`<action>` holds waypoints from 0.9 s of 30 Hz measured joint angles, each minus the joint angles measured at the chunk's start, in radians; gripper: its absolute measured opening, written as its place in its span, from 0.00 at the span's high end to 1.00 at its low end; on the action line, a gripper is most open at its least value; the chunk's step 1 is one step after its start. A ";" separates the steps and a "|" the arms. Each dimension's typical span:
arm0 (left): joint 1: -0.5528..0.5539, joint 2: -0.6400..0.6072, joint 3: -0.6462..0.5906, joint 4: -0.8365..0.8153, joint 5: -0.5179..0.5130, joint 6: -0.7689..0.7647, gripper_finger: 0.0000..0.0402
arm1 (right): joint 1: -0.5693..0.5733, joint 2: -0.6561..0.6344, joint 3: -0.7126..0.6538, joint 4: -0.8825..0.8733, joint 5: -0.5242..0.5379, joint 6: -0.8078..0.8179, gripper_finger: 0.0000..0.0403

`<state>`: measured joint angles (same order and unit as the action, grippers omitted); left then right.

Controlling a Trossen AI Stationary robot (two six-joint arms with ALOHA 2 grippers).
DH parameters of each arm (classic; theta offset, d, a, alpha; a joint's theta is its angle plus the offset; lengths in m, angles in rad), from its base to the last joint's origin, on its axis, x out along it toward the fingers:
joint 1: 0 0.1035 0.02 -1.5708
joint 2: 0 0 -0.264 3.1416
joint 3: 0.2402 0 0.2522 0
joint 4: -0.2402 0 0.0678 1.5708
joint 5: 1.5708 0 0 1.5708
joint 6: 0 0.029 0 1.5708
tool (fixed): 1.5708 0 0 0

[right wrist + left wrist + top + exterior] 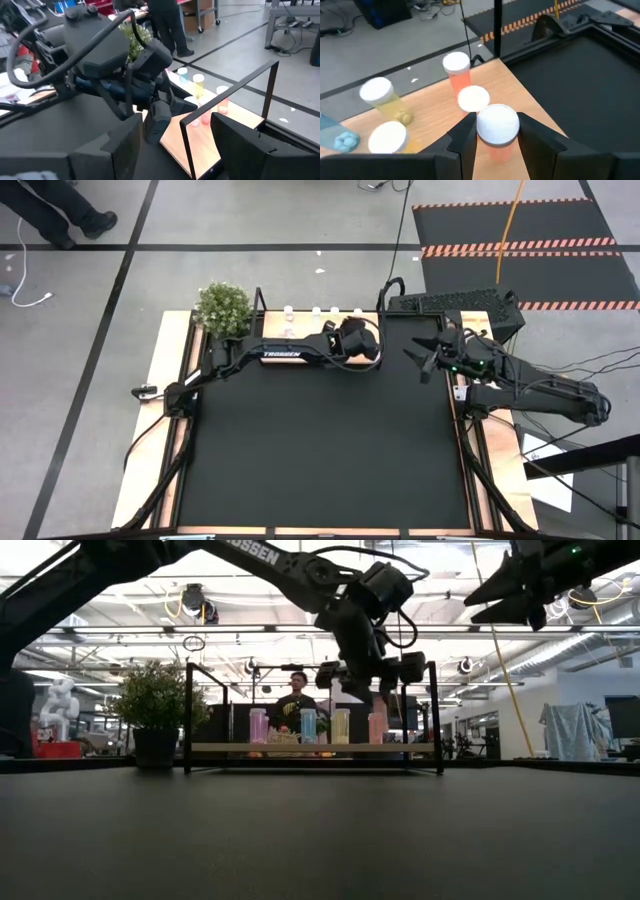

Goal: Pick and place medicine bottles onto shelf by color
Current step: Put the pink pill bottle on the shelf aligned with the other pink pill bottles

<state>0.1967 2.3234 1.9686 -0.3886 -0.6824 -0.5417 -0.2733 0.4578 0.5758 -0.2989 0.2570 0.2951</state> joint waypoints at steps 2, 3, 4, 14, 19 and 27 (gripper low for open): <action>0.002 0.000 0.000 -0.001 -0.008 -0.011 0.67 | 0.000 -0.010 0.000 -0.002 0.000 0.000 0.43; 0.001 -0.001 0.000 -0.003 -0.009 -0.017 0.67 | 0.000 -0.013 0.000 -0.005 0.000 0.000 0.43; 0.000 -0.001 0.000 -0.005 -0.009 -0.020 0.67 | 0.000 -0.016 0.000 -0.010 0.000 0.000 0.43; -0.001 -0.001 -0.001 -0.035 -0.004 0.035 0.67 | 0.000 -0.027 0.000 -0.048 -0.027 0.011 0.43; -0.001 -0.001 -0.001 -0.036 0.008 0.036 0.67 | 0.000 -0.027 0.000 -0.053 -0.027 0.003 0.43; -0.003 0.011 -0.002 -0.064 0.067 0.039 0.67 | 0.000 -0.027 0.000 -0.053 -0.026 0.001 0.43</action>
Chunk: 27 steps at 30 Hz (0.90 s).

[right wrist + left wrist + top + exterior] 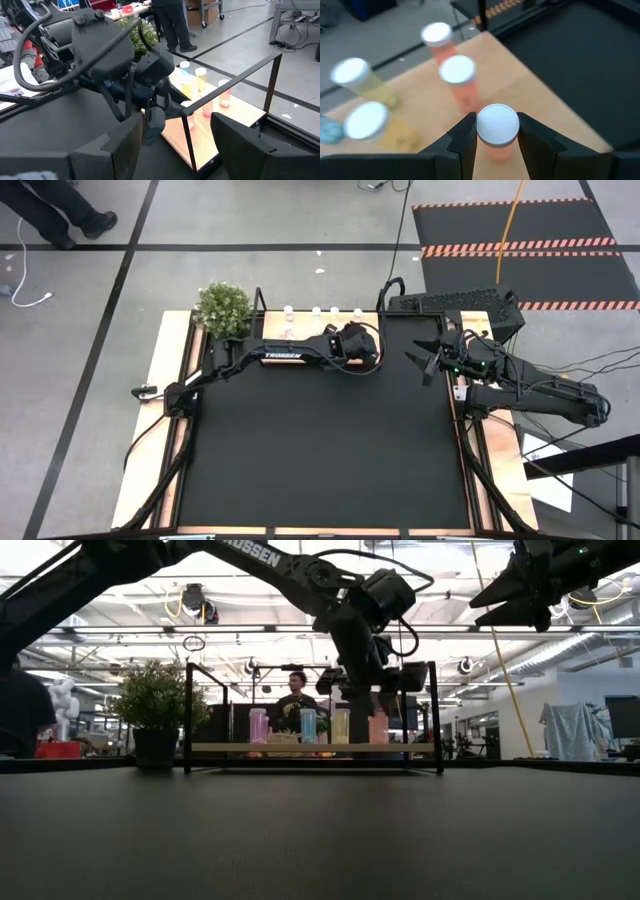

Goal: Pick and place medicine bottles onto shelf by color
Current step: Put the pink pill bottle on the shelf aligned with the other pink pill bottles

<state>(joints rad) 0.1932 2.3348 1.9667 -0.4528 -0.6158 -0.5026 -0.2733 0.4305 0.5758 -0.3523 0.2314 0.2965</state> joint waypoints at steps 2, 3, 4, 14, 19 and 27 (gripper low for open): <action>0.000 0.000 0.000 0.002 0.021 -0.005 0.67 | 0.000 0.000 0.000 -0.001 0.000 0.004 0.43; -0.002 0.000 0.000 0.002 0.021 -0.003 0.67 | 0.000 0.000 0.000 -0.001 0.000 0.005 0.43; -0.002 0.000 0.000 0.002 0.020 0.003 0.67 | 0.000 0.000 0.000 -0.001 0.000 0.005 0.43; -0.001 0.000 0.000 0.001 0.017 0.029 0.67 | 0.000 0.000 0.000 -0.001 0.002 0.005 0.43; -0.001 0.000 0.000 0.001 0.017 0.042 0.67 | 0.000 0.000 0.000 -0.001 0.002 0.006 0.43; 0.000 0.000 0.000 0.001 0.024 0.090 0.60 | 0.000 0.001 0.000 -0.001 0.003 0.032 0.43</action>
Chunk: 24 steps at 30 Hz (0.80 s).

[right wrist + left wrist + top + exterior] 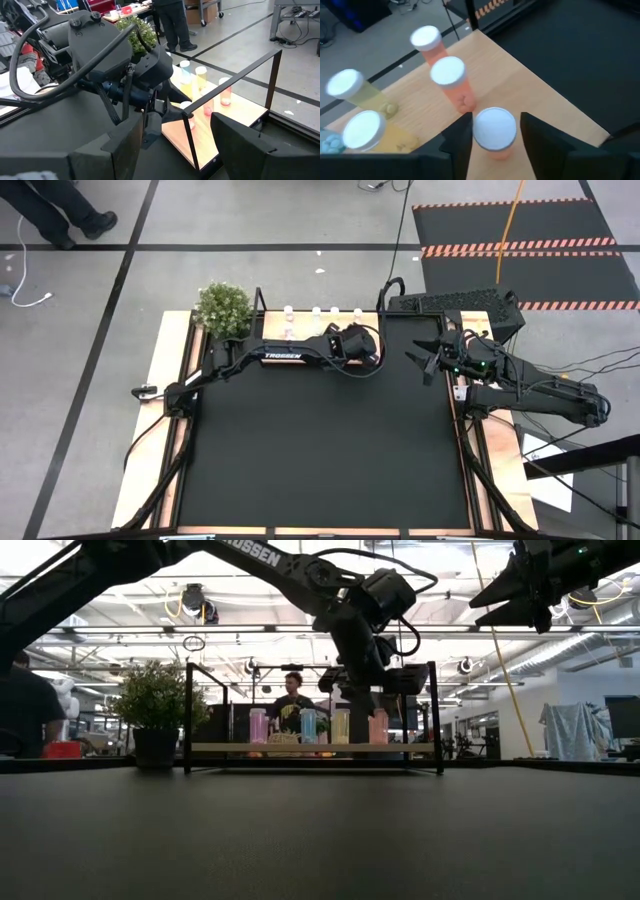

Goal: Pick and place medicine bottles onto shelf by color
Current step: Put the pink pill bottle on the shelf aligned with the other pink pill bottles, then return to Home Position

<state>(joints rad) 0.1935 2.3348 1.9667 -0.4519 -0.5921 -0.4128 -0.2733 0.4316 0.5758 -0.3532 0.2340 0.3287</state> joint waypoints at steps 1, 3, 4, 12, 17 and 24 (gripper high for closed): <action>0.001 0.000 0.000 0.000 0.012 0.009 0.57 | 0.000 0.000 0.000 0.000 0.000 0.000 0.43; 0.005 0.000 0.000 0.001 0.041 0.031 0.53 | 0.000 0.000 0.000 0.000 0.000 0.000 0.43; 0.006 0.000 0.000 0.001 0.046 0.040 0.50 | 0.000 0.000 0.000 0.000 0.000 0.000 0.43; 0.008 -0.017 0.005 -0.022 0.088 0.097 0.35 | 0.000 0.000 0.000 0.001 -0.030 0.031 0.43; -0.005 -0.108 0.021 -0.085 0.208 0.071 0.30 | 0.001 0.006 0.000 0.024 -0.148 0.019 0.43; -0.029 -0.264 0.022 -0.133 0.225 0.119 0.30 | 0.000 0.084 0.000 0.192 -0.213 -0.052 0.43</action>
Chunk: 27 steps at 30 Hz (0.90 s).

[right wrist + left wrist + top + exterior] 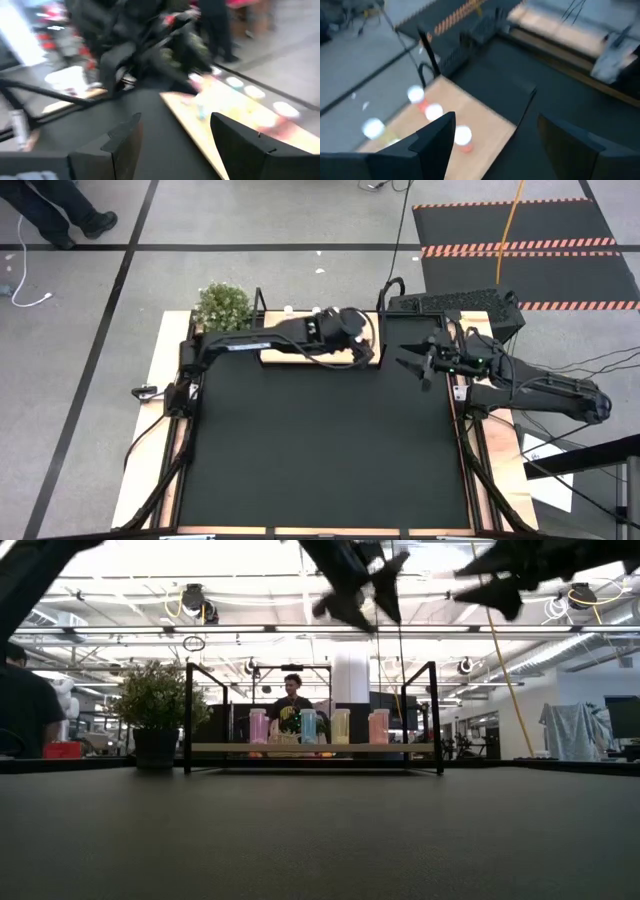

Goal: Pick and place medicine bottles onto shelf by color
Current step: Return to Home Position

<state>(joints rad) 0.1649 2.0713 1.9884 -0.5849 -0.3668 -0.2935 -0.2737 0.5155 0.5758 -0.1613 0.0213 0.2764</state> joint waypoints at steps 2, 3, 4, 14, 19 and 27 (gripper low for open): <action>0.000 -0.054 0.000 -0.007 -0.001 0.018 0.30 | 0.000 0.033 0.000 0.099 -0.066 -0.029 0.45; -0.004 -0.074 0.000 -0.018 -0.013 0.021 0.31 | 0.002 0.053 0.000 0.143 -0.082 -0.033 0.48; -0.009 -0.098 0.000 -0.022 -0.041 0.039 0.32 | 0.001 0.071 0.000 0.180 -0.094 -0.032 0.51; -0.009 -0.291 0.000 -0.103 0.084 0.298 0.68 | 0.006 0.060 0.000 0.218 -0.286 -0.091 0.97; -0.009 -0.371 -0.003 -0.221 0.131 0.269 0.90 | 0.008 -0.050 0.001 0.075 -0.416 -0.231 1.00; -0.046 -0.622 -0.403 -0.073 0.090 0.256 0.99 | 0.006 -0.205 0.000 -0.167 -0.202 -0.359 1.00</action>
<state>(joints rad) 0.1188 1.4496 1.5850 -0.6582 -0.2768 -0.0374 -0.2676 0.3101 0.5758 -0.3285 -0.1810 -0.0830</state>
